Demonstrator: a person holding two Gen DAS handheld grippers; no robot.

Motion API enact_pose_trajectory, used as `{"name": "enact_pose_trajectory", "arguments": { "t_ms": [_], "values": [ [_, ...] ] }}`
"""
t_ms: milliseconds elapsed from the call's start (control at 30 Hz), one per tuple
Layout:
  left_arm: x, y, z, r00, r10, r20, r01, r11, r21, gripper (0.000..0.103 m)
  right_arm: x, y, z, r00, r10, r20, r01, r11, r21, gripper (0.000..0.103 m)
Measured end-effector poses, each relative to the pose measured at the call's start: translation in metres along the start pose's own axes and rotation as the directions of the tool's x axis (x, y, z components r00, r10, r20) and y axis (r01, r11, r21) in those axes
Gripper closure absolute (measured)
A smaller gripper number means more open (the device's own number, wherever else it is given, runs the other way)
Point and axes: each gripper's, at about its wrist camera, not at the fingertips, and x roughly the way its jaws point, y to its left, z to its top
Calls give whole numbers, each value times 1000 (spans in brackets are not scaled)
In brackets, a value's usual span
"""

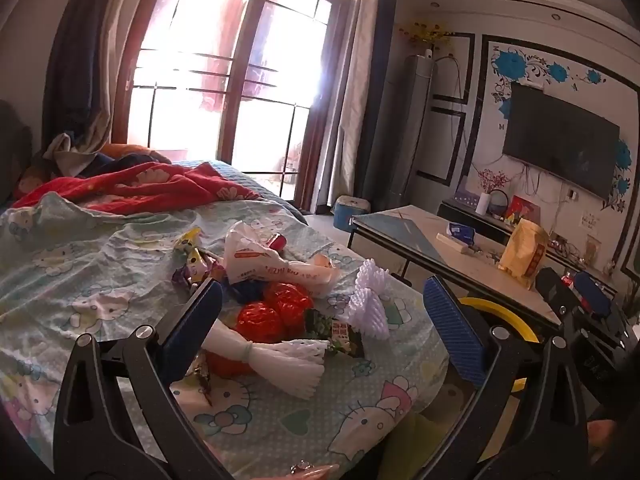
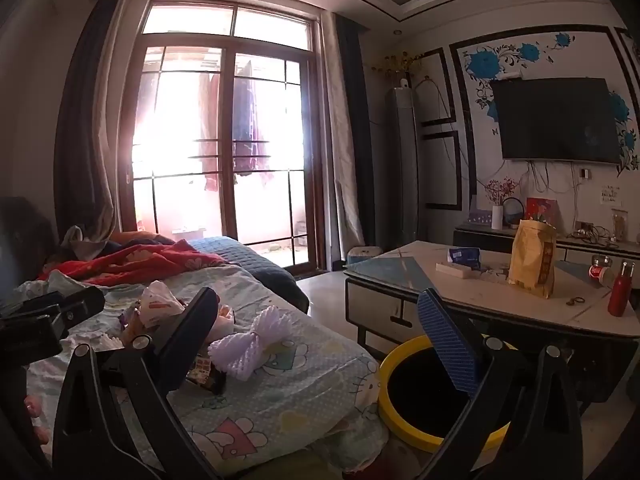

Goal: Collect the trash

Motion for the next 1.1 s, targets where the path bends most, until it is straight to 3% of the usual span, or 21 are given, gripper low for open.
{"name": "enact_pose_trajectory", "arguments": {
  "t_ms": [400,1100],
  "values": [
    [-3,0,2,1000,-12,-7,12,1000,-13,11,4,-6,-12,1000,-5,-10,5,1000,-5,6],
    [-5,-1,3,1000,-17,-1,17,1000,-4,11,6,-3,-5,999,-15,-30,14,1000,-5,6]
  ]
}}
